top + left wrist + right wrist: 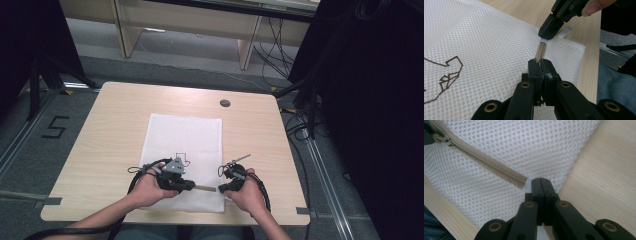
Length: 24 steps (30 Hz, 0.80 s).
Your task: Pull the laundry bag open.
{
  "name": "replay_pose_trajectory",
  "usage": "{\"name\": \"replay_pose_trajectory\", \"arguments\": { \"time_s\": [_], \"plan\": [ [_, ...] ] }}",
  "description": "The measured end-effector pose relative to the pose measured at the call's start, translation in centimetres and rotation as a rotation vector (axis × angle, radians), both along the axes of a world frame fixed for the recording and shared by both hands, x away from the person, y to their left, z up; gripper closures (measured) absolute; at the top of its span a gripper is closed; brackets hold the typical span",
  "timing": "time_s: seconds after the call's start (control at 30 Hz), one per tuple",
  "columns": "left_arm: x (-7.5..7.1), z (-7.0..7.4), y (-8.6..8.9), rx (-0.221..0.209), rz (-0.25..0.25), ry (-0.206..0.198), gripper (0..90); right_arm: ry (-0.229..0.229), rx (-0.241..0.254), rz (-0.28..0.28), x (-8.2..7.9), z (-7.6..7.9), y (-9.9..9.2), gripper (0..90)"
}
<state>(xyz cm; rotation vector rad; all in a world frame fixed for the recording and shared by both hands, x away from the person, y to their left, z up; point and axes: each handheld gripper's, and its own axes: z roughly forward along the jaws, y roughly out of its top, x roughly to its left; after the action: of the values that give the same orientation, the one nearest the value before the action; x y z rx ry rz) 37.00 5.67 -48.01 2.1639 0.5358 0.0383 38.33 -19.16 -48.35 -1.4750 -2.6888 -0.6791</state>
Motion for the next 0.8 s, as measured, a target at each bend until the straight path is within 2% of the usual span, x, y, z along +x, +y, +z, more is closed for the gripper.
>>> {"name": "replay_pose_trajectory", "arguments": {
  "time_s": [0.07,0.13,0.2,0.3,0.4,0.43,0.53,0.57,0.63,0.7,0.73,0.8],
  "plan": [
    [-0.05,0.03,0.09,0.005,0.006,-0.001,87.1,-0.001,0.000,0.000,-0.01,0.00,0.01,90.0],
    [-0.09,-0.02,0.18,-0.009,0.015,0.016,87.1,-0.001,0.002,-0.001,0.01,-0.01,-0.01,90.0],
    [-0.02,0.03,0.33,0.002,0.002,-0.001,87.1,0.001,0.001,-0.001,0.01,0.00,-0.01,90.0],
    [-0.19,0.03,0.45,0.000,0.021,0.011,87.1,0.003,0.003,-0.002,0.02,-0.01,-0.01,90.0],
    [-0.05,0.10,0.70,0.005,0.008,-0.004,87.1,0.000,0.002,-0.001,0.02,-0.01,-0.02,90.0],
    [-0.16,0.05,0.68,-0.006,0.021,0.012,87.1,0.004,0.005,0.000,0.03,-0.02,-0.03,90.0],
    [-0.08,0.12,0.86,0.000,0.009,-0.001,87.1,-0.009,0.012,0.024,0.18,-0.11,-0.15,90.0],
    [-0.17,0.08,0.84,-0.008,0.023,0.015,87.1,-0.002,0.010,0.014,0.15,-0.10,-0.10,90.0],
    [-0.18,0.07,0.86,-0.007,0.023,0.014,87.1,-0.007,0.008,0.019,0.15,-0.10,-0.09,90.0],
    [-0.04,0.15,0.98,0.007,0.008,-0.007,87.1,-0.011,0.005,0.024,0.17,-0.10,-0.10,90.0],
    [-0.10,0.15,0.93,-0.006,0.014,0.001,87.1,-0.013,0.005,0.024,0.16,-0.10,-0.09,90.0],
    [-0.14,0.25,1.02,0.003,0.026,0.006,87.1,-0.015,0.003,0.027,0.15,-0.09,-0.07,90.0]
  ]
}}
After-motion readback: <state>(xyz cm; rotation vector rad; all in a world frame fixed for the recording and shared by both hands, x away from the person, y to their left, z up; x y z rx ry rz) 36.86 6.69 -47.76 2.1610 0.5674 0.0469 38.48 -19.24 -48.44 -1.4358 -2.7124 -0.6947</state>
